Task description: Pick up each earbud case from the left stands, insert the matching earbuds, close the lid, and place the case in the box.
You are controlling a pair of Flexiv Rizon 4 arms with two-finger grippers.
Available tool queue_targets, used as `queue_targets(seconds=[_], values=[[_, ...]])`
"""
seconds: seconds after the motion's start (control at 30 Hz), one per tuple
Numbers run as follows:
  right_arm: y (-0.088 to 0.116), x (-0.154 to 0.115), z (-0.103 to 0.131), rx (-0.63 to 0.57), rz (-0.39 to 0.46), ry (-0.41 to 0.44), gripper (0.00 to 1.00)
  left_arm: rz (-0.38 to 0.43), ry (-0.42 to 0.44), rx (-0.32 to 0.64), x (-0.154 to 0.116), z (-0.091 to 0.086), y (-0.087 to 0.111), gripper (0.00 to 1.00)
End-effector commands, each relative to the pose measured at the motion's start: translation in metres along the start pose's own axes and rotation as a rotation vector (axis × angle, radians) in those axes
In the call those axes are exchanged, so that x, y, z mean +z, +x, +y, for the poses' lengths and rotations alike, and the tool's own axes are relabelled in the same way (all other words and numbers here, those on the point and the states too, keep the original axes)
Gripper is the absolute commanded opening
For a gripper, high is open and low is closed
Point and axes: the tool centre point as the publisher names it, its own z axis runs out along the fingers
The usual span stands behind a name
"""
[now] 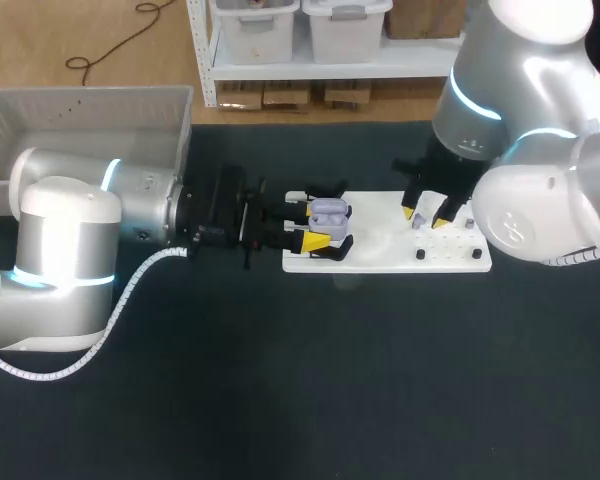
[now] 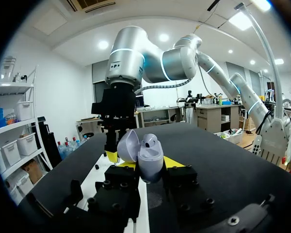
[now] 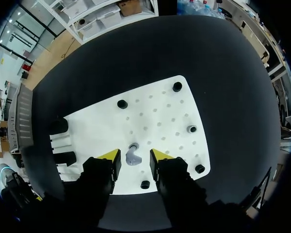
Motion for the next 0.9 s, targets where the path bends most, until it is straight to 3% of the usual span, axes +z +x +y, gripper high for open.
queue_targets(seconds=[0.03, 0.67, 0.9], values=[[-0.0006, 0.0023, -0.0001, -0.002, 0.002, -0.002, 0.38, -0.002, -0.004, 0.003, -0.0004, -0.0011, 0.0006, 0.00], [-0.0026, 0.0051, 0.0029, -0.012, 0.012, -0.009, 0.31, -0.002, -0.004, 0.003, -0.0004, -0.0011, 0.0006, 0.00], [-0.0027, 0.0058, 0.0036, -0.013, 0.015, -0.005, 0.14, -0.002, -0.004, 0.003, -0.0004, -0.0011, 0.0006, 0.00]])
